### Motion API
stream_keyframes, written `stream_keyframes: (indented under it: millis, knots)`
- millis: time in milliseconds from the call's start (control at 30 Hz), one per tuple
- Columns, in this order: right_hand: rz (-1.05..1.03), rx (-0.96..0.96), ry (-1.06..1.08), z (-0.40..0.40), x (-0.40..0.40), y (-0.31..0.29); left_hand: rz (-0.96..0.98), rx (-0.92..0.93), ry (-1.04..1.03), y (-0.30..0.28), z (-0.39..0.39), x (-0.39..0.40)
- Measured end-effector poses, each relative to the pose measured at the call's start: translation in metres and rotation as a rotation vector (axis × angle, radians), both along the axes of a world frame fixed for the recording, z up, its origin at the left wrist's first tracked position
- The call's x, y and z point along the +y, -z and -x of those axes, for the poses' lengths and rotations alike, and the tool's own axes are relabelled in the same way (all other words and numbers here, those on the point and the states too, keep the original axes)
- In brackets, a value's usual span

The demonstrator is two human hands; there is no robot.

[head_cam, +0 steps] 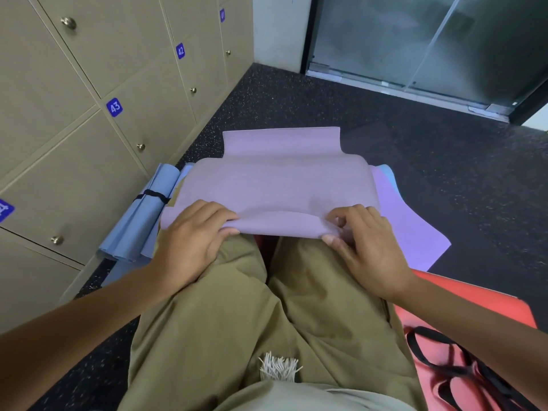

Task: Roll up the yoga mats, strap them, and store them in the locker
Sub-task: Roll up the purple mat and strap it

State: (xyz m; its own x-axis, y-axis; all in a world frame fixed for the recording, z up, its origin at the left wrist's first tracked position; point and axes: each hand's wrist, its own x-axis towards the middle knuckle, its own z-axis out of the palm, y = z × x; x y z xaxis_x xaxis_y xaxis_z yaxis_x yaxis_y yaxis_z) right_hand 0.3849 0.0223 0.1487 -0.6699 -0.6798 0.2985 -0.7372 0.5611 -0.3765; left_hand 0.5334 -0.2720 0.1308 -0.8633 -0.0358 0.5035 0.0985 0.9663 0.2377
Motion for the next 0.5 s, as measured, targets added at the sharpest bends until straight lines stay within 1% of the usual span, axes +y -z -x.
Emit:
stream_keyframes:
  millis: [200,367,433,500]
  knots:
    - [-0.039,-0.055,-0.094,0.012,0.000,-0.001,-0.246,-0.111,-0.065,-0.004,0.001,-0.002]
    - [-0.022,-0.102,-0.108,0.029,-0.006,0.000,-0.519,-0.190,-0.105,-0.017,0.011,-0.006]
    - [0.007,-0.176,-0.088,0.035,-0.009,0.001,-0.635,-0.278,-0.121,-0.020,0.018,-0.010]
    - [0.027,-0.275,-0.070,0.041,-0.012,-0.002,-0.708,-0.376,-0.139,-0.021,0.027,-0.019]
